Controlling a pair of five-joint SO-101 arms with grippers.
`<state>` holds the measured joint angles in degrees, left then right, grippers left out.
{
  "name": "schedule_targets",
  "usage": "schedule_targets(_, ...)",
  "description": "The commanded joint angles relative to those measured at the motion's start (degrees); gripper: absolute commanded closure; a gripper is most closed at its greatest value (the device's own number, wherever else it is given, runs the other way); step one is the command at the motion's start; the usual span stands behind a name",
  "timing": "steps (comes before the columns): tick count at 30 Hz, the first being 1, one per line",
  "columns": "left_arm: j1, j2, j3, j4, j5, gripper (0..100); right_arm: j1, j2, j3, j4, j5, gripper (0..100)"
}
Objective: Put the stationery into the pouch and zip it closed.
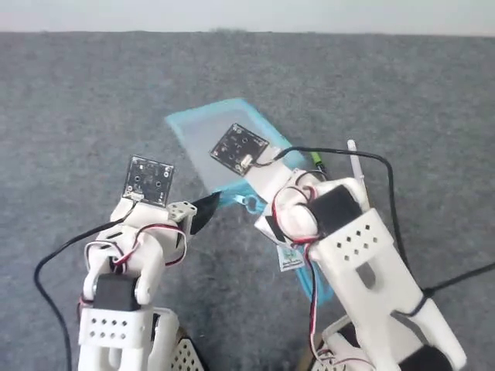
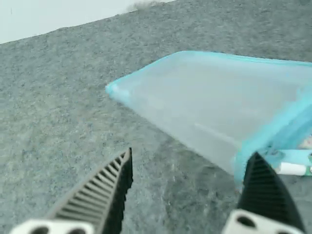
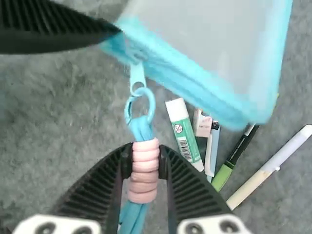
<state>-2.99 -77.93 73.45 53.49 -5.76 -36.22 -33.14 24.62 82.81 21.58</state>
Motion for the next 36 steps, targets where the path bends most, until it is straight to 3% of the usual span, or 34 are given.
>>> schedule_targets(1, -1.4, -0.5, 0.1, -1.4, -0.1, 67, 1.9, -4.4, -0.4, -0.8, 0.7, 99.1)
schedule_targets(7, -1.0, -0.6, 2.2, -3.7, -0.3, 67, 1.8, -6.7, -3.3, 0.6, 0.4, 99.1)
schedule_targets(15, 6.0, -1.1, -4.5, 6.2, 1.9, 67, -0.4, -0.7, -7.4, -1.0, 0.2, 99.1)
schedule_targets(36, 6.3, -1.1, -8.6, 10.7, 2.3, 62, -3.1, 10.9, -20.9, 2.2, -3.8, 99.2)
